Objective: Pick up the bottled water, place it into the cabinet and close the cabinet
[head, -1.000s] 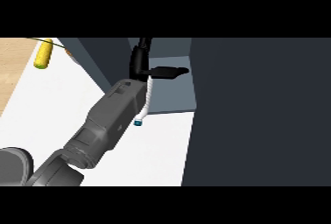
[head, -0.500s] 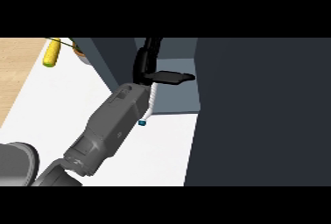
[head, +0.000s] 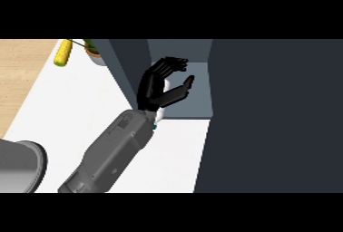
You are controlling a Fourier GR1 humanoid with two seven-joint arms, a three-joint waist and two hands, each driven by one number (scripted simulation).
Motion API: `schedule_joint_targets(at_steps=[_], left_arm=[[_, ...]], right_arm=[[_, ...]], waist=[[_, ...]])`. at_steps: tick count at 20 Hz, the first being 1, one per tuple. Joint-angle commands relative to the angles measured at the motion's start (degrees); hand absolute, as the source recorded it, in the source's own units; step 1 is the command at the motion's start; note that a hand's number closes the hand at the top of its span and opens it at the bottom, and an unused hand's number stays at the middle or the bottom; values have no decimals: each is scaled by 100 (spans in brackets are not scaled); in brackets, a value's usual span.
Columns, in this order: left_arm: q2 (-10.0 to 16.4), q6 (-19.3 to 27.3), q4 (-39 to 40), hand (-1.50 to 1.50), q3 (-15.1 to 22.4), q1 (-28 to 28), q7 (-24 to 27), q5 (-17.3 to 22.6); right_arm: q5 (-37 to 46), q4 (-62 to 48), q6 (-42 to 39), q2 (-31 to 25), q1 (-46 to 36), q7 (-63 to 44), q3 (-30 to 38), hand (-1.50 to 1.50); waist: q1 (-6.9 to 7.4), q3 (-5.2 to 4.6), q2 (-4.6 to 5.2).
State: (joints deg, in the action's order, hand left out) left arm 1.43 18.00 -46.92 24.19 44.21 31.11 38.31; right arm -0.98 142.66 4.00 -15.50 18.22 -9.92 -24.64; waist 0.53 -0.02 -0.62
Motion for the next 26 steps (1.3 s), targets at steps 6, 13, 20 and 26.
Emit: schedule_joint_targets(at_steps=[6, 13, 20, 26], left_arm=[[583, 161, -2102, 150, 562, -2015, -263, -212], [1518, 459, -4095, 150, 645, -3364, -544, -453], [2085, 32, -4802, 150, 257, -4253, -477, -398], [2342, -96, -5436, 150, 69, -5163, -153, -359]], right_arm=[[530, 416, -551, -750, -158, -646, -522, 150], [364, 743, -395, -447, -278, -1509, -1489, 150], [754, 162, -221, 308, -1338, -2112, -2316, 150], [880, -291, -68, 1156, -2173, -2743, -2803, 150]], waist=[[75, -5, -2], [17, -3, 13], [-13, -7, 42], [46, -10, 33]])
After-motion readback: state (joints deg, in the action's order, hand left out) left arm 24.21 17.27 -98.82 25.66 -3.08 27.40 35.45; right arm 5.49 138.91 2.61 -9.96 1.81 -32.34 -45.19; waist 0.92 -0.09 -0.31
